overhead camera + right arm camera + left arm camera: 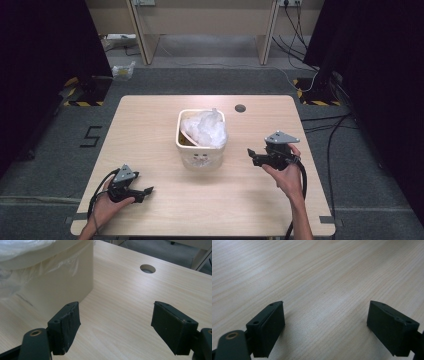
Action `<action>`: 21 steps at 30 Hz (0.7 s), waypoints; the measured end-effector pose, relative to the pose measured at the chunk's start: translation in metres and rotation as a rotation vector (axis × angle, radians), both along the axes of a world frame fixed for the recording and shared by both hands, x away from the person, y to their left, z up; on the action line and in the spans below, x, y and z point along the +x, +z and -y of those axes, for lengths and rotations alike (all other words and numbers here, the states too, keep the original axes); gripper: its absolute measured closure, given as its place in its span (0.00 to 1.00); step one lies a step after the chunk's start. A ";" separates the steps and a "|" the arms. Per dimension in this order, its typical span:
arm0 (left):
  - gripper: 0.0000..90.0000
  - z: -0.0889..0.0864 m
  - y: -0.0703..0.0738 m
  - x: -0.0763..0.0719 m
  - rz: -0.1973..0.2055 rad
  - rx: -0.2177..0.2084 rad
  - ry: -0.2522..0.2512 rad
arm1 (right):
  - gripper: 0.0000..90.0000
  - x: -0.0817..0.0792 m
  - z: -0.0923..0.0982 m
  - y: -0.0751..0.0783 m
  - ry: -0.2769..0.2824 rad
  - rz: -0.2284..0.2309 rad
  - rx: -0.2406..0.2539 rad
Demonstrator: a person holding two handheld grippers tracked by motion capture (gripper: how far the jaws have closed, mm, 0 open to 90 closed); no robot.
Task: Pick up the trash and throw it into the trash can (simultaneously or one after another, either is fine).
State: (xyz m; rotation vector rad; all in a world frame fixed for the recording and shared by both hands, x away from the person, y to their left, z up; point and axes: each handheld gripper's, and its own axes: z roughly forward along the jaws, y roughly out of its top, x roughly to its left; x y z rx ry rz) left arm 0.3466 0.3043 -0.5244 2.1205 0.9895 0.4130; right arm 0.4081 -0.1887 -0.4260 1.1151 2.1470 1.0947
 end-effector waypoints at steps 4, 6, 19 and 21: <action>0.15 0.000 0.000 0.000 0.000 0.000 -0.001 | 0.25 -0.003 -0.001 -0.006 -0.006 -0.002 -0.002; 0.15 0.000 0.000 0.000 0.000 -0.001 0.000 | 0.25 -0.004 -0.001 -0.009 -0.006 -0.006 0.000; 0.15 0.000 0.000 0.000 0.000 0.000 0.000 | 0.25 -0.015 -0.006 -0.025 0.010 -0.034 -0.010; 0.15 0.000 0.000 0.000 0.000 0.000 0.000 | 0.25 -0.019 -0.006 -0.028 0.008 -0.037 -0.005</action>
